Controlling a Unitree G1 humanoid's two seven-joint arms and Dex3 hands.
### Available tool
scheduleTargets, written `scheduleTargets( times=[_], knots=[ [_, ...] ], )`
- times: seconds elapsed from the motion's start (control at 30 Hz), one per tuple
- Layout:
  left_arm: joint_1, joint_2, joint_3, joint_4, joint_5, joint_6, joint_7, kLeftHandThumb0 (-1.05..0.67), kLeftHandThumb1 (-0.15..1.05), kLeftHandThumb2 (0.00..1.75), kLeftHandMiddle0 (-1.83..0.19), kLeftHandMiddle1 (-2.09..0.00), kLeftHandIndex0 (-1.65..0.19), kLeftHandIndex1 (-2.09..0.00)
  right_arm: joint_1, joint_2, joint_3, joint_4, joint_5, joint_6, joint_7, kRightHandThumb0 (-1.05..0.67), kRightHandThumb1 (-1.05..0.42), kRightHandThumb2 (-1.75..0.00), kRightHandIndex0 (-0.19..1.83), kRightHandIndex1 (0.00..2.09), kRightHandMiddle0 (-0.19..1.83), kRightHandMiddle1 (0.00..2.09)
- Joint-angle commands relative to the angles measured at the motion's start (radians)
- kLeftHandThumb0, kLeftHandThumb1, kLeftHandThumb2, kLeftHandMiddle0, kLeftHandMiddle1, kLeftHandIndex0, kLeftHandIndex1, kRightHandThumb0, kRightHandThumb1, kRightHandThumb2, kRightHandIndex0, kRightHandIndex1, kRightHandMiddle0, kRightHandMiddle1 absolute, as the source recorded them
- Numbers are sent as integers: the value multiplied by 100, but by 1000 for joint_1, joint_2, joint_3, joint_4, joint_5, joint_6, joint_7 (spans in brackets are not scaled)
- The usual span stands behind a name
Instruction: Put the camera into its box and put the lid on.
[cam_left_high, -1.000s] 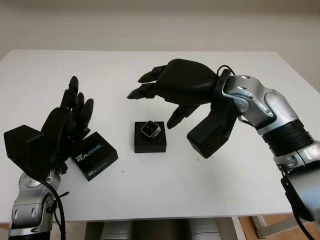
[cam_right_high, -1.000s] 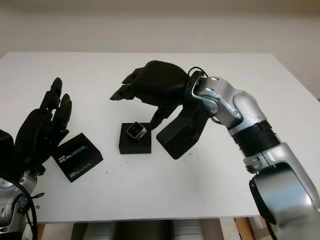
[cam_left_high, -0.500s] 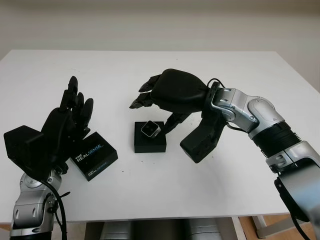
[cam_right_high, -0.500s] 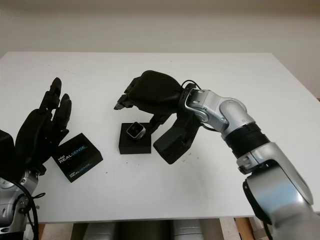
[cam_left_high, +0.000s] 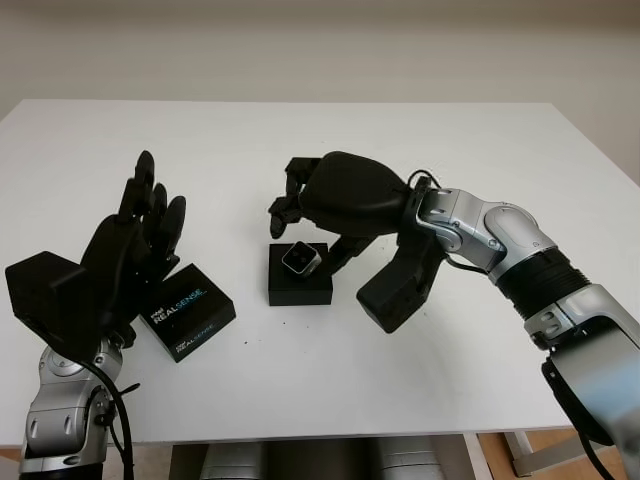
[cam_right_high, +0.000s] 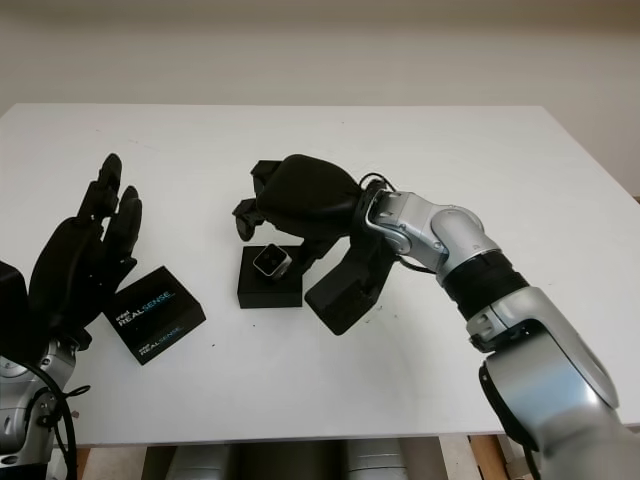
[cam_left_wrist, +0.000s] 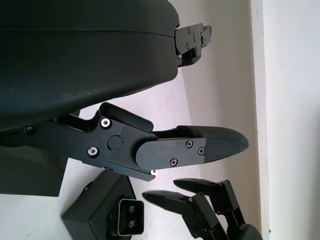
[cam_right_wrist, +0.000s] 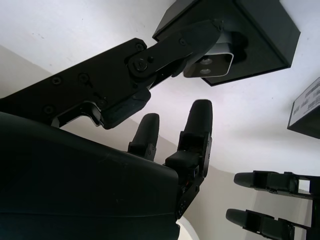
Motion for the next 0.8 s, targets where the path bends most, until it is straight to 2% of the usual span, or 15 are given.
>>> scheduleTargets(
  times=[0.0, 0.13, 0.33, 0.43, 0.47, 0.57, 0.63, 0.77],
  knots=[
    [-8, -8, 5, 2, -9, -7, 2, -72, 105, 48, 19, 0, 19, 0, 7, 3, 9, 15, -2, -11, -26, -71, -83, -5, 15, 149, 38, 127],
    [-6, -8, 4, 2, -6, -11, 5, -71, 105, 48, 19, 0, 19, 0, 3, 5, 26, 32, -16, -11, -43, -70, -83, -5, 14, 154, 35, 140],
    [-2, -2, 4, 0, -3, -12, 2, -72, 105, 47, 19, 0, 19, 0, -6, 9, 53, 67, -43, -17, -94, -72, -82, -5, 9, 171, 34, 140],
    [-1, 0, 4, 1, 0, -12, 2, -72, 105, 48, 19, 0, 19, 0, -9, 10, 62, 80, -54, -15, -111, -73, -82, -5, 12, 147, 32, 130],
    [-1, 0, 3, 3, 2, -15, 2, -72, 105, 49, 19, 0, 19, 0, -10, 10, 66, 83, -61, -14, -123, -74, -82, -5, 17, 126, 32, 123],
    [-1, -2, 2, 1, 4, -13, 5, -72, 105, 48, 19, 0, 19, 0, -14, 10, 76, 90, -81, -10, -151, -74, -83, -6, 27, 92, 31, 107],
    [-1, -3, 3, 0, 1, -10, 5, -72, 105, 48, 19, 0, 19, 0, -16, 12, 73, 95, -77, -9, -151, -74, -83, -5, 29, 85, 30, 97],
    [-1, -3, 5, -3, -2, -2, 8, -73, 105, 46, 19, 0, 19, 0, -23, 10, 58, 89, -47, -13, -117, -73, -84, -6, 28, 82, 31, 79]
  ],
)
